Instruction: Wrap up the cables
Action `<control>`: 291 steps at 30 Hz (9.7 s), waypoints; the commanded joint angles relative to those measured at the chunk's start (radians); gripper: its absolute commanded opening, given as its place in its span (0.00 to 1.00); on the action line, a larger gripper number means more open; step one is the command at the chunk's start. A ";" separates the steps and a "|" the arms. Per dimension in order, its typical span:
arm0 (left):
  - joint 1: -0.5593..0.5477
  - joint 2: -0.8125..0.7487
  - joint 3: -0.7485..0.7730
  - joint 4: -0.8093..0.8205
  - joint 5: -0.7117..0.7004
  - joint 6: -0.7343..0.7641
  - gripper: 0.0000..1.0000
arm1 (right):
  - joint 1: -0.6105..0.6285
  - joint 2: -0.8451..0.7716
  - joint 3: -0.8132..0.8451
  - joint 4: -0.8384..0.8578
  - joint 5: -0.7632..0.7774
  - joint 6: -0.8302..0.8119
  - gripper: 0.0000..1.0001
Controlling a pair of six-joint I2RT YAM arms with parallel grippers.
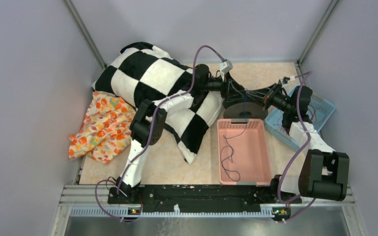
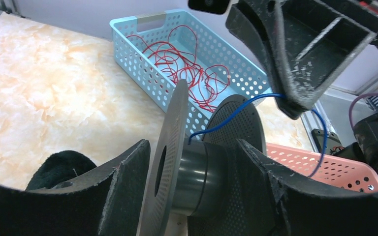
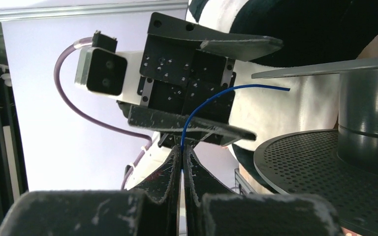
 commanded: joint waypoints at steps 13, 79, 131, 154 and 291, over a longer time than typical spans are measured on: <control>-0.032 0.021 0.007 0.133 -0.122 0.050 0.62 | -0.007 -0.010 -0.047 0.050 0.002 0.032 0.00; -0.060 0.000 0.012 0.067 -0.168 0.162 0.00 | -0.006 0.044 -0.082 0.149 -0.005 0.103 0.00; -0.055 -0.119 -0.055 -0.106 -0.243 0.470 0.61 | 0.000 0.135 -0.043 0.287 -0.002 0.193 0.00; -0.055 -0.097 -0.091 0.057 -0.263 0.340 0.44 | 0.041 0.155 -0.057 0.319 0.006 0.211 0.00; 0.179 -0.575 0.180 -1.229 -0.900 0.138 0.00 | 0.816 0.034 -0.035 -0.205 0.753 -1.352 0.49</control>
